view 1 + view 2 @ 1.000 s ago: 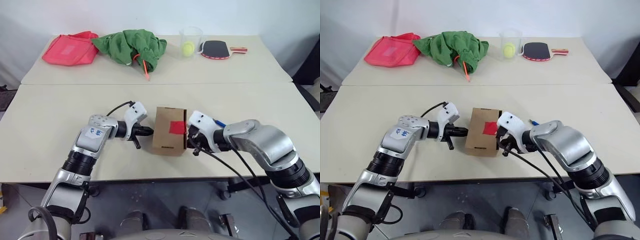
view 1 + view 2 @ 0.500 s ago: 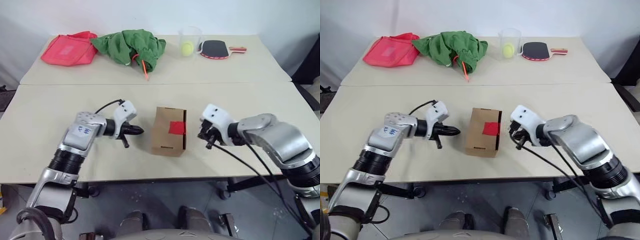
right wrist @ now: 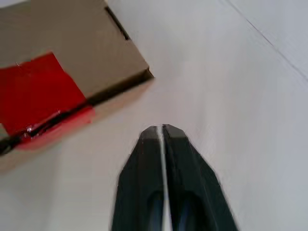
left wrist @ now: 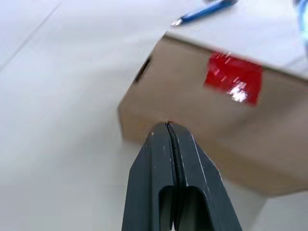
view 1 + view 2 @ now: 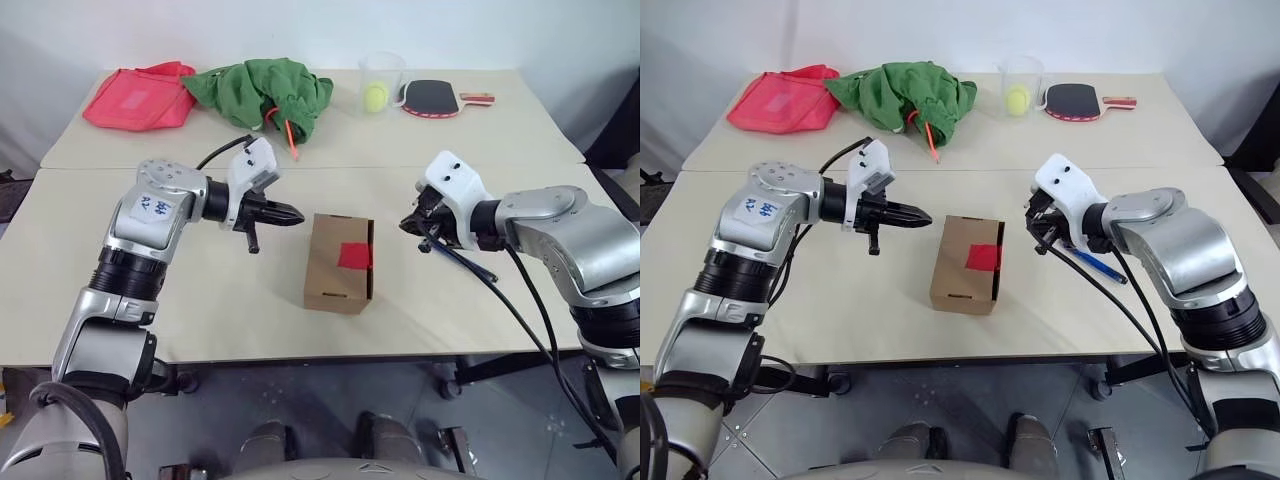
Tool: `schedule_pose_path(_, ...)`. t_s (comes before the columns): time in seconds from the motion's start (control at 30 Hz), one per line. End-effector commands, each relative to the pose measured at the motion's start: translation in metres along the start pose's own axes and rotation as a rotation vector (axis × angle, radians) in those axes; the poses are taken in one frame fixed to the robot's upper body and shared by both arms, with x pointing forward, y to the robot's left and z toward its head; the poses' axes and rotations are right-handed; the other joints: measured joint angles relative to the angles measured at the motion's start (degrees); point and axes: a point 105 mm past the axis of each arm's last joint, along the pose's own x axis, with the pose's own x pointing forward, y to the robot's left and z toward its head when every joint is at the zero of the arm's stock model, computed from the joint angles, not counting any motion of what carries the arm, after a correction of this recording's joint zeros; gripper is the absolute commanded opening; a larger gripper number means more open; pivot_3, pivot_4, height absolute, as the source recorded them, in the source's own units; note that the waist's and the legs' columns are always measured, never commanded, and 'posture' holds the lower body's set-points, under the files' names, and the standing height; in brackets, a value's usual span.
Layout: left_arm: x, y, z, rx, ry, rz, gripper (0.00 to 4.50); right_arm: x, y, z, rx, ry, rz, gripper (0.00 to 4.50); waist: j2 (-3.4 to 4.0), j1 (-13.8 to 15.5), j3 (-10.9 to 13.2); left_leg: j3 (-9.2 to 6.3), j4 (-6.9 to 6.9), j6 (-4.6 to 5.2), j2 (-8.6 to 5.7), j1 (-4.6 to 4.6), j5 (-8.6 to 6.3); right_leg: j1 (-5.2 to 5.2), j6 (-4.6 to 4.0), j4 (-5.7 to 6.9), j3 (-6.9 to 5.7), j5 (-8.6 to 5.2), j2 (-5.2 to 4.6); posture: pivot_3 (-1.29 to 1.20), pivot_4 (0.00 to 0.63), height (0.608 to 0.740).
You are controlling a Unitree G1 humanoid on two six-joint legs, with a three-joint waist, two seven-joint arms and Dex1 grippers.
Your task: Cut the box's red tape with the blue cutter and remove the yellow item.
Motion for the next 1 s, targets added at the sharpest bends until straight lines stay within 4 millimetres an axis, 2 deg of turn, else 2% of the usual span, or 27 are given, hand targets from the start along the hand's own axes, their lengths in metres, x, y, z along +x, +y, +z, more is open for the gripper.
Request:
schedule_pose_path(0.03,0.001,0.004,0.017,0.078,-0.033,-0.007,0.0,-0.013,-0.007,0.018,-0.004,-0.057,-0.046,1.25,0.0,-0.06,0.0,0.0,-0.01,0.0,0.0,0.0,0.0,-0.01,0.0,-0.01,0.01,0.0,0.0,0.0,0.15,0.74)
schedule_pose_path(0.07,0.003,0.003,0.02,0.097,-0.036,-0.019,0.0,-0.014,-0.006,0.019,0.003,-0.053,-0.044,1.69,0.0,-0.04,0.0,0.0,-0.01,0.0,0.0,0.0,0.0,-0.01,0.0,0.01,0.0,0.0,0.0,0.0,0.15,0.74)
schedule_pose_path(0.27,0.016,-0.007,0.034,0.202,-0.098,-0.105,0.0,-0.022,0.006,0.021,0.114,-0.012,-0.017,3.43,0.0,-0.03,0.0,0.0,-0.01,0.0,0.01,-0.02,0.0,-0.05,0.0,0.05,0.0,0.0,0.0,0.0,0.15,0.74)
schedule_pose_path(0.37,0.018,-0.011,0.034,0.221,-0.105,-0.144,0.0,-0.023,0.014,0.022,0.173,0.002,0.0,4.46,0.0,-0.07,0.0,0.0,0.0,0.0,0.01,-0.03,0.0,-0.07,0.0,0.07,0.0,0.0,0.0,0.0,0.15,0.74)
schedule_pose_path(0.6,0.026,-0.016,0.022,0.22,-0.048,-0.238,0.0,-0.005,0.022,0.022,0.319,-0.048,0.033,4.46,0.0,-0.1,0.0,0.01,0.0,-0.01,0.0,-0.02,0.01,-0.09,0.0,0.12,0.01,0.0,0.0,0.0,0.15,0.74)
schedule_pose_path(0.73,0.042,-0.016,0.005,0.242,0.019,-0.268,0.0,0.012,0.025,0.014,0.414,-0.028,-0.006,4.46,0.0,-0.1,0.0,0.0,-0.01,-0.01,-0.01,-0.02,0.01,-0.08,0.0,0.14,0.0,0.0,0.0,0.0,0.15,0.74)
schedule_pose_path(1.0,0.055,-0.013,-0.006,0.27,0.067,-0.283,0.0,0.017,0.026,-0.007,0.474,0.055,-0.046,4.46,0.0,-0.29,0.0,-0.01,-0.06,-0.02,-0.01,-0.05,0.01,-0.12,0.0,0.12,0.0,0.0,0.0,0.0,0.15,0.74)
